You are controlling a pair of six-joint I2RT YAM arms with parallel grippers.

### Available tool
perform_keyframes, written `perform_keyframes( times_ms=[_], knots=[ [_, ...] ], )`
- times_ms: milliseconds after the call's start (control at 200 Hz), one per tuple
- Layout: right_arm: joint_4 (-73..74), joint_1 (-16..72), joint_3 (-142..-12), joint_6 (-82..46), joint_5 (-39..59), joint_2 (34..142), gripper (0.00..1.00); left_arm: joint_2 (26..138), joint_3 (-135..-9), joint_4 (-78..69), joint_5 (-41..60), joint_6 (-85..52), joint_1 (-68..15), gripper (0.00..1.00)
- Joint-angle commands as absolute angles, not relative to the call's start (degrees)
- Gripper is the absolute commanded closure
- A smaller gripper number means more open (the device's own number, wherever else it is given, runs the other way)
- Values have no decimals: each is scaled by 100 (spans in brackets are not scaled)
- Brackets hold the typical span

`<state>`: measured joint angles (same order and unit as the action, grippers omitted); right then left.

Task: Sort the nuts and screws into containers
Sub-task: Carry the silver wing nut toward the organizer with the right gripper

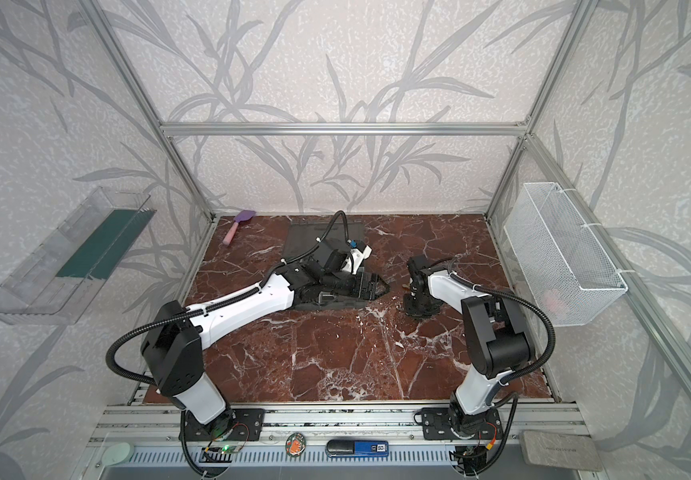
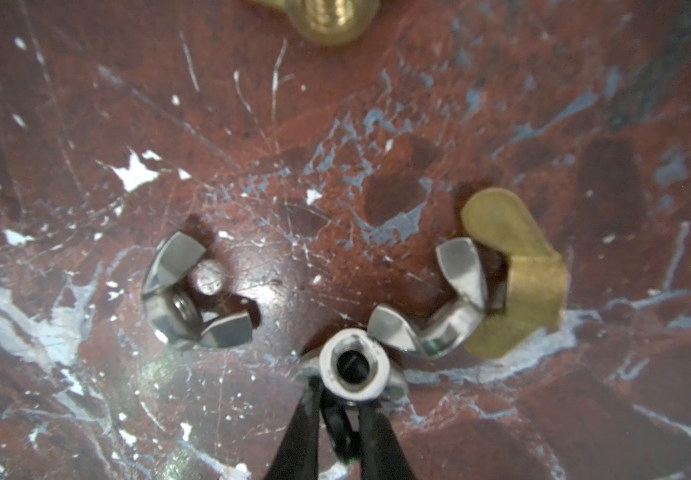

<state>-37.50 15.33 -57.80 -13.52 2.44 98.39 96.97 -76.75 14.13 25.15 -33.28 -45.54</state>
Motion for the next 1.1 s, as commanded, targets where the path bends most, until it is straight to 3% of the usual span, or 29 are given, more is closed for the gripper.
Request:
perform_keyframes(
  times_ms=[0,270,1095],
  knots=[
    [-3805,1615,-5756,-1385,255,10098,86,9457,-7624,1353,2470,-3357,-4553,0],
    [-3941,1703,-5879,-1413,259,9918,100,9448,-7610,1349,2451,-3343,-4553,1],
    [-4191,1799,-7316,-1490,940,10089,100,9240,-7654,1613,2258,-3146,-4174,0]
  ],
)
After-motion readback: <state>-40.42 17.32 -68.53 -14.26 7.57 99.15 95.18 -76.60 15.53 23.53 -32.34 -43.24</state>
